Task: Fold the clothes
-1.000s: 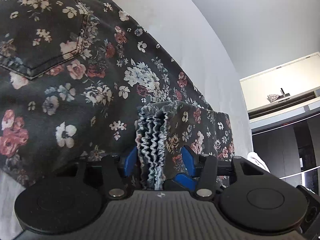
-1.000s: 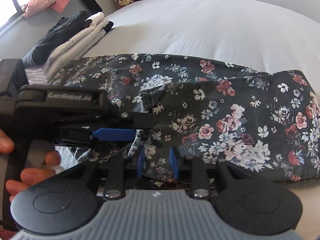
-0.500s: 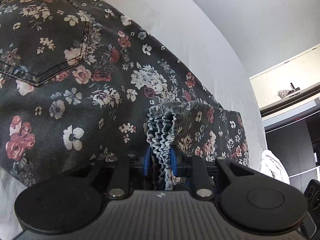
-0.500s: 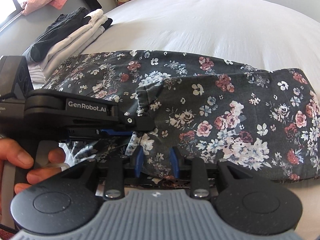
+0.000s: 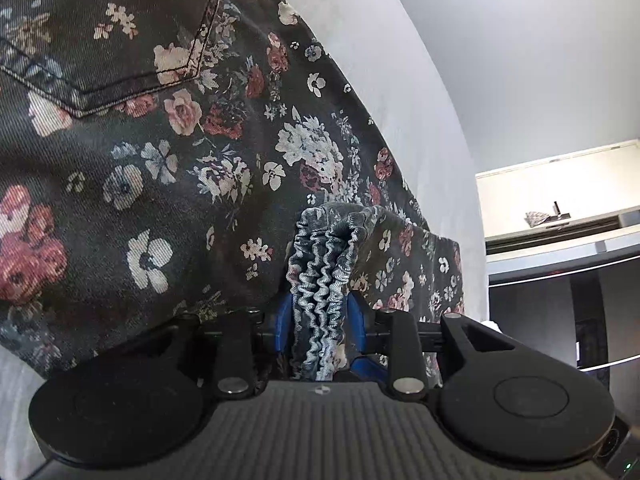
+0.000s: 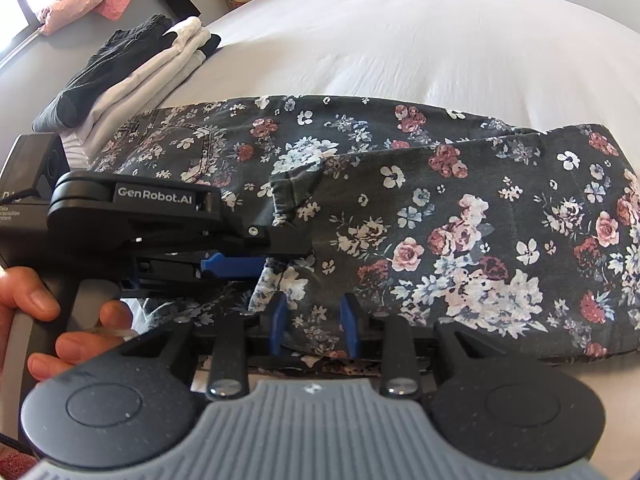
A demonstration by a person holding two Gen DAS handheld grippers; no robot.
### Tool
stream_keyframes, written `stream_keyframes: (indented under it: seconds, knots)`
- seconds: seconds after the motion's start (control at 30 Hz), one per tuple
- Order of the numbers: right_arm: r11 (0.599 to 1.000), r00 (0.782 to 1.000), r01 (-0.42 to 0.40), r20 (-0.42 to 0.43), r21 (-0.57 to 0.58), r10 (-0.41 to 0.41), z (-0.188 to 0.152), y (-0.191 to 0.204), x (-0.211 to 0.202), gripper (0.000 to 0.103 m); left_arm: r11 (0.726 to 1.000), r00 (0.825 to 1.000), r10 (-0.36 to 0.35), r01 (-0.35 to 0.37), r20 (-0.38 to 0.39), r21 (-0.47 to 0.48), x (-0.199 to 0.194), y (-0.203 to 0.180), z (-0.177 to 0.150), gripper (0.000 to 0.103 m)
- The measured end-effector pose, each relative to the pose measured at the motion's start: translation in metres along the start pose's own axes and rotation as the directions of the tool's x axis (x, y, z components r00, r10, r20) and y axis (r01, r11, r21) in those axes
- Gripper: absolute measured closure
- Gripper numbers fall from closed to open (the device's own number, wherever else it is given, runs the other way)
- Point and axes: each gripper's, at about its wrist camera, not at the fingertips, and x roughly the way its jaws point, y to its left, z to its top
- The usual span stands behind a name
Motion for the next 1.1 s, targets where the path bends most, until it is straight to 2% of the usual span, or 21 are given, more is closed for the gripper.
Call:
stream_keyframes:
  seconds: [0.07,0.13,0.23,0.37,0.43,0.53,0.7,0.8,0.93,1.0,1.1]
  knots:
    - [1.000,1.000,0.002,0.001,-0.002,-0.002,0.000,0.001,0.000,0.070,1.000,1.000,0.009,-0.009,0.014,0.004,0.001,-0.001,-0.001,0.078]
    - [1.000,1.000,0.001,0.002,-0.002,-0.001,0.000,0.001,0.000,0.070,1.000,0.999,0.013,-0.014,0.031,0.020,-0.001,-0.004,-0.003,0.081]
    - [1.000,1.000,-0.007,0.008,0.008,0.007,0.002,-0.001,-0.003,0.070,0.998,0.998,0.012,-0.015,0.061,0.063,-0.007,-0.013,-0.005,0.084]
    - [0.999,0.998,-0.046,0.054,0.022,0.045,0.004,0.000,-0.022,0.069,0.990,0.992,-0.029,0.012,0.120,0.141,-0.029,-0.037,-0.004,0.085]
    - [0.997,0.994,-0.076,0.086,0.014,0.075,0.004,0.002,-0.034,0.064,0.983,0.989,-0.032,0.005,0.143,0.183,-0.040,-0.052,-0.003,0.085]
    - [0.993,0.987,-0.113,0.110,-0.013,0.114,0.001,0.006,-0.048,0.064,0.971,0.987,-0.001,-0.037,0.158,0.235,-0.060,-0.071,0.001,0.085]
    - [0.990,0.984,-0.137,0.109,-0.022,0.139,-0.008,0.004,-0.052,0.064,0.925,0.974,0.129,-0.186,0.186,0.333,-0.105,-0.105,0.019,0.085]
    - [0.991,0.986,-0.136,0.095,-0.013,0.136,-0.011,0.003,-0.050,0.064,0.878,0.950,0.217,-0.290,0.224,0.381,-0.139,-0.124,0.034,0.085]
    - [0.988,0.984,-0.153,0.093,-0.024,0.154,-0.011,0.005,-0.050,0.064,0.796,0.903,0.333,-0.424,0.273,0.432,-0.177,-0.144,0.059,0.085]
    - [0.985,0.981,-0.168,0.093,-0.040,0.171,-0.012,0.008,-0.050,0.064,0.752,0.874,0.394,-0.485,0.285,0.447,-0.189,-0.149,0.072,0.085]
    - [0.982,0.979,-0.178,0.092,-0.057,0.182,-0.011,0.012,-0.050,0.064,0.695,0.822,0.479,-0.570,0.310,0.438,-0.199,-0.145,0.088,0.085]
